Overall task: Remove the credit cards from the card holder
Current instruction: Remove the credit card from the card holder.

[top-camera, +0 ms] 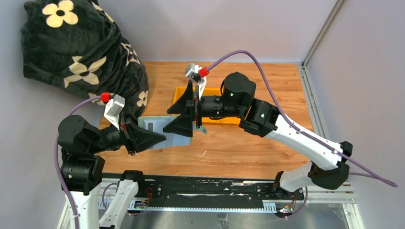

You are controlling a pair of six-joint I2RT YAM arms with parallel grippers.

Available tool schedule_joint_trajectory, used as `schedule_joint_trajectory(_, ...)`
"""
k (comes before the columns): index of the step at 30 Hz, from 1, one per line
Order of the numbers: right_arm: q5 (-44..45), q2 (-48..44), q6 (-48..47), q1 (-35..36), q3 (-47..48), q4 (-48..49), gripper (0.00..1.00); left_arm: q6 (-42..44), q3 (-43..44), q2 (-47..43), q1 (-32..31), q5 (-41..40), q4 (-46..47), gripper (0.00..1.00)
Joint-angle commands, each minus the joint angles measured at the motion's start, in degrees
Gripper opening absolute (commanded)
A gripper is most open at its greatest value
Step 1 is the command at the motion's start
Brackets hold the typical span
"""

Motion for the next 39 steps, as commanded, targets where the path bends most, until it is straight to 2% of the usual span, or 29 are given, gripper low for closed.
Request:
schedule_joint_trajectory(1,1.4,3.1,-2.9,2.6,4.1,-0.9,0.81,0.7,0.0,-0.3,-0.3,0.9,0.0,0.00)
schedule_joint_trajectory(5,6.1,5.2,-1.0,2.6,6.3,-3.0,0.80,0.5,0.8,-0.4,-0.3,1.2,0.0,0.00)
schedule_joint_trajectory(7,8.2,5.4,-0.2,2.6,5.5,-2.5,0.68,0.5,0.9,-0.7,-0.3,1.3,0.0,0.00)
schedule_joint_trajectory(10,10.2,5.0,0.6,2.0,4.5,-3.2,0.45,1.1,1.4,-0.8,-0.3,1.3,-0.6,0.00)
schedule_joint_trajectory(13,10.7,2.9,1.3,0.2,1.8,-2.7,0.32,1.2,2.3,-0.7,-0.3,1.4,-0.9,0.00)
schedule_joint_trajectory(17,11.0,-0.9,1.3,-0.8,-3.4,-0.4,0.24,-0.9,2.4,-0.6,-0.3,2.0,0.5,0.14)
schedule_joint_trajectory(21,11.0,-3.0,1.6,-1.1,-6.2,0.8,0.08,-7.2,1.2,-1.0,-0.3,3.6,6.7,0.28)
schedule_joint_trajectory(24,10.0,-3.3,1.8,-1.1,-7.0,1.2,0.01,-13.4,0.3,-1.1,-0.3,4.4,12.6,0.31)
schedule_joint_trajectory(28,9.4,-3.9,1.4,-1.2,-8.1,1.3,0.00,-18.2,0.2,-0.6,-0.3,5.2,16.1,0.30)
schedule_joint_trajectory(31,9.2,-5.3,1.1,-1.8,-9.9,1.6,0.00,-19.1,0.2,0.3,-0.3,5.7,16.2,0.24)
schedule_joint_trajectory(37,7.2,-10.8,-1.3,-2.4,-14.6,3.1,0.00,-19.4,0.0,1.6,-0.3,6.0,15.6,0.19)
schedule_joint_trajectory(39,5.8,-12.2,-2.0,-2.4,-15.8,3.1,0.09,-19.4,-0.1,1.4,-0.3,5.5,15.6,0.17)
